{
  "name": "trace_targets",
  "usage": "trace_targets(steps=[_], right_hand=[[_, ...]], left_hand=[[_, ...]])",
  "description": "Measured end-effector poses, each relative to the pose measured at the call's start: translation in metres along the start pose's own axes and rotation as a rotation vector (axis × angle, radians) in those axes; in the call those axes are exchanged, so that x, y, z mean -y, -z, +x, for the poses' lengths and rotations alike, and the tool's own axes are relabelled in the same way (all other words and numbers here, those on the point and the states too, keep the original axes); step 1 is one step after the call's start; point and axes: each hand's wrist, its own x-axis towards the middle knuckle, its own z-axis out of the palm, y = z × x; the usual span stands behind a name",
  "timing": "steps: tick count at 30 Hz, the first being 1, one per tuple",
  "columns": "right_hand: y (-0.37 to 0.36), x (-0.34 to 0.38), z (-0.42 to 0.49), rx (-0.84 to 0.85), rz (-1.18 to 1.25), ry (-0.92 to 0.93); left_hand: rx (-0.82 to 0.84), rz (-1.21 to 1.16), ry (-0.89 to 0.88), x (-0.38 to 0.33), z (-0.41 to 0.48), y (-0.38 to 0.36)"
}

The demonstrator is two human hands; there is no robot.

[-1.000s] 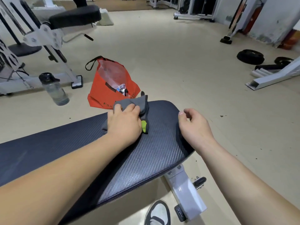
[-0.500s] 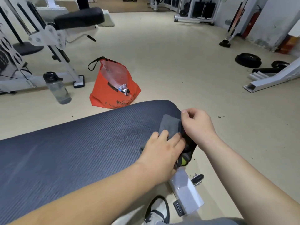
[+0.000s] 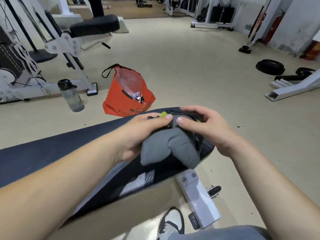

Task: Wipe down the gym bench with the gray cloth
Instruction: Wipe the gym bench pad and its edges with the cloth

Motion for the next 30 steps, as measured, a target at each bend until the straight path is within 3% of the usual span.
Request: trace_targets(steps=[3,5,6,8,10,12,14,17,20,22,27,30], right_hand=[[0.002,-0.021,0.013,-0.207,-0.333,-0.072],[0.008,-0.031,0.02,-0.308,-0.431,-0.153],[0.01,-0.035,0.022,-0.342,-0.442,-0.173],[0.011,-0.04,0.024,-0.376,-0.435,-0.181],[0.01,-0.045,0.026,-0.381,-0.411,-0.18],[0.011,-0.051,0.03,-0.393,-0.395,-0.199],[0.015,-0.057,0.035,-0.429,-0.366,-0.217],[0.018,-0.061,0.039,-0.458,-0.346,-0.227],[0.021,-0.067,0.042,-0.481,-0.345,-0.237],[0.02,-0.066,0.045,-0.505,-0.37,-0.226],[0.019,-0.064,0.049,-0.544,-0.415,-0.236],[0.022,-0.065,0.045,-0.541,-0.4,-0.243]], left_hand=[[-0.396,0.637,-0.161,0.006,0.028,0.017],[-0.492,1.062,-0.358,0.015,0.029,0.017],[-0.418,1.181,-0.469,0.023,0.027,0.012],[-0.089,1.378,-0.634,0.042,0.02,-0.005],[0.229,1.567,-0.667,0.063,0.02,-0.016],[0.299,1.634,-0.664,0.069,0.035,-0.008],[0.266,1.659,-0.621,0.064,0.062,0.005],[0.074,1.67,-0.408,0.049,0.116,0.017],[-0.149,1.524,-0.227,0.044,0.139,-0.006],[-0.144,1.511,-0.257,0.053,0.127,-0.037],[0.256,1.574,-0.581,0.058,0.095,-0.047],[0.091,1.64,-0.53,0.049,0.124,-0.016]])
